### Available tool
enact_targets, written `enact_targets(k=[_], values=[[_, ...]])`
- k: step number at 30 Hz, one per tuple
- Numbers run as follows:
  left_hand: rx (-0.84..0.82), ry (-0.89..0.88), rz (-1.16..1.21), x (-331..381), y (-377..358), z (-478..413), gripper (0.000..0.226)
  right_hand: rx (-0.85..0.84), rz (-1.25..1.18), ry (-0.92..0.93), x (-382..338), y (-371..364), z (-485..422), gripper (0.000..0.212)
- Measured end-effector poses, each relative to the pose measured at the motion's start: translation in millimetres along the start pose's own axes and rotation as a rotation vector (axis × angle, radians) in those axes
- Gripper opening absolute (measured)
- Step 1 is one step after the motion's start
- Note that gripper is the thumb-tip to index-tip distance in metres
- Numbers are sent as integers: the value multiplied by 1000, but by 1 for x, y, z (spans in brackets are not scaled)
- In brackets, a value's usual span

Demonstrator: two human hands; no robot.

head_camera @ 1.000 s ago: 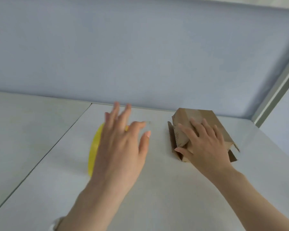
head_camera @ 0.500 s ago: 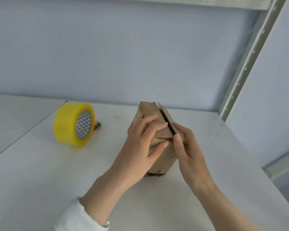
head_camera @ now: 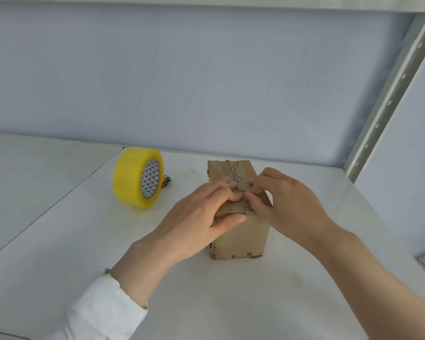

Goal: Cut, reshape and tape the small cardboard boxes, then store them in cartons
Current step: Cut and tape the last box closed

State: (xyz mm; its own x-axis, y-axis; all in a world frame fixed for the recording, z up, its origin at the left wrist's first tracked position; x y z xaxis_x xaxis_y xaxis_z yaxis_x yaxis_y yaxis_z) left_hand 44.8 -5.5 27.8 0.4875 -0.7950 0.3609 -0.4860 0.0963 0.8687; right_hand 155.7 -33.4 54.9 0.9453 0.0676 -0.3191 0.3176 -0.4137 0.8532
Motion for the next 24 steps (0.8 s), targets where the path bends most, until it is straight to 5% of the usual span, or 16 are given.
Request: enact_targets(k=[5, 8, 13, 24], values=[[-55, 28, 147, -16, 25, -14, 39, -157, 68, -1, -9, 1, -18, 8], [-44, -1, 77, -23, 19, -21, 27, -208, 50, -45, -8, -8, -19, 21], [-9, -46, 94, -26, 19, -25, 24, -240, 325, -25, -12, -15, -27, 21], [52, -58, 90, -25, 38, -24, 30, -69, 40, -150, -15, 7, -32, 20]])
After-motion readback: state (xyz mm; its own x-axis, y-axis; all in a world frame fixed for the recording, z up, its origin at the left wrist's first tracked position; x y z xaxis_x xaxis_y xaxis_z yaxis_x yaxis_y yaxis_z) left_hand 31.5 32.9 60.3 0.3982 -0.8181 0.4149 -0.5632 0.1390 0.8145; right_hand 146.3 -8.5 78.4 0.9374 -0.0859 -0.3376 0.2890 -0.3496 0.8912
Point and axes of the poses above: each hand's wrist, its own z-axis away from the middle knuckle, its own y-axis out of the back of the hand, x = y × z, the point moved 9 cm from there along -z, towards the middle knuckle, and after that the axes turned 2 degrees about -y, right-handed, at the moved point
